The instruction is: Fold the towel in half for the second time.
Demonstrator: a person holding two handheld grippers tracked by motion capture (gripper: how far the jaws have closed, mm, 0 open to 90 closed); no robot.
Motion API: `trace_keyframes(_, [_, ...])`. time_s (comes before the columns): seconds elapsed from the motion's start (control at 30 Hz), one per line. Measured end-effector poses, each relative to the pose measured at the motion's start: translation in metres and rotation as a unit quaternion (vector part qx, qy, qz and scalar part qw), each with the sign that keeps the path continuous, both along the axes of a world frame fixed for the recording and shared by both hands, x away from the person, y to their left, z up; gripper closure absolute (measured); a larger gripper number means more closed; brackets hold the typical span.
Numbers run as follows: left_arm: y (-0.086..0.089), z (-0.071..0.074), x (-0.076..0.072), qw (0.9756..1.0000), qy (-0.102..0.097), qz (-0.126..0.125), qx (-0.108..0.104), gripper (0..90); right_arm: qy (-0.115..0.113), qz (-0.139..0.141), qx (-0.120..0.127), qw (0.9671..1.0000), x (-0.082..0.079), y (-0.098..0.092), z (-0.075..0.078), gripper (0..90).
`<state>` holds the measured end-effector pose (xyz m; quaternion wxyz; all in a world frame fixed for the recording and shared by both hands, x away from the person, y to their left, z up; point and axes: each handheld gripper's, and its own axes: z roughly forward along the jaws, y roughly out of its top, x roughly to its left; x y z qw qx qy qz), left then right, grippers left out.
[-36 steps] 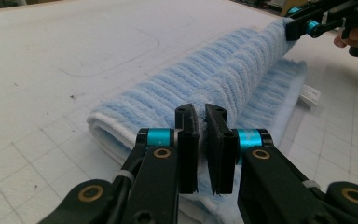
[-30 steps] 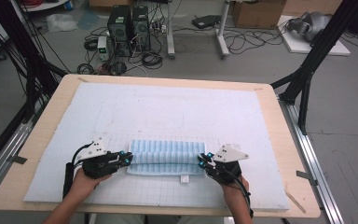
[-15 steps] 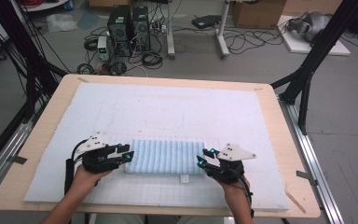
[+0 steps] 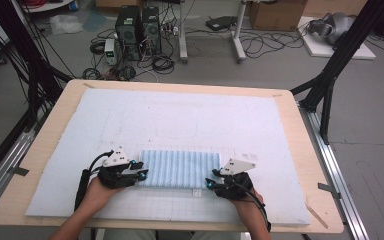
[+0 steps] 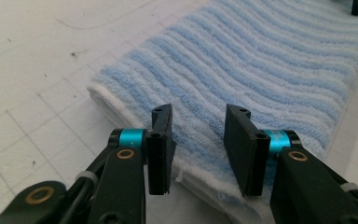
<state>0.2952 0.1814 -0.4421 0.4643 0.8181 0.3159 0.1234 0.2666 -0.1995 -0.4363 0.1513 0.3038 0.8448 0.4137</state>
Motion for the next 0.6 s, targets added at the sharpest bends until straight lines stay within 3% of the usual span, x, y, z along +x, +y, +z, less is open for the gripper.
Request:
trace_keyframes(0.1, [0.005,0.005,0.007,0.9996,-0.001,0.012,-0.027,59.4,-0.018,-0.014,0.038,0.999,0.003,-0.004,0.008,55.3])
trace_keyframes(0.23, [0.006,0.004,0.017,0.9992,0.004,0.017,-0.036,58.7,-0.024,-0.031,0.045,0.9982,0.013,-0.004,0.01,53.6])
trace_keyframes(0.33, [0.004,0.003,0.026,0.999,0.005,0.02,-0.039,58.0,-0.019,-0.034,0.029,0.9988,0.025,0.001,0.006,51.7])
trace_keyframes(0.47, [-0.003,0.0,0.034,0.9996,0.006,0.019,-0.021,58.0,-0.006,-0.039,0.013,0.9991,0.039,0.006,0.0,49.6])
trace_keyframes(0.53, [-0.007,-0.004,0.039,0.9997,0.013,0.022,-0.002,58.9,-0.001,-0.042,-0.009,0.9991,0.045,0.007,-0.004,48.9])
trace_keyframes(0.6, [-0.009,-0.006,0.041,0.9997,0.013,0.02,0.008,60.3,0.006,-0.042,-0.01,0.999,0.048,0.005,-0.007,48.6])
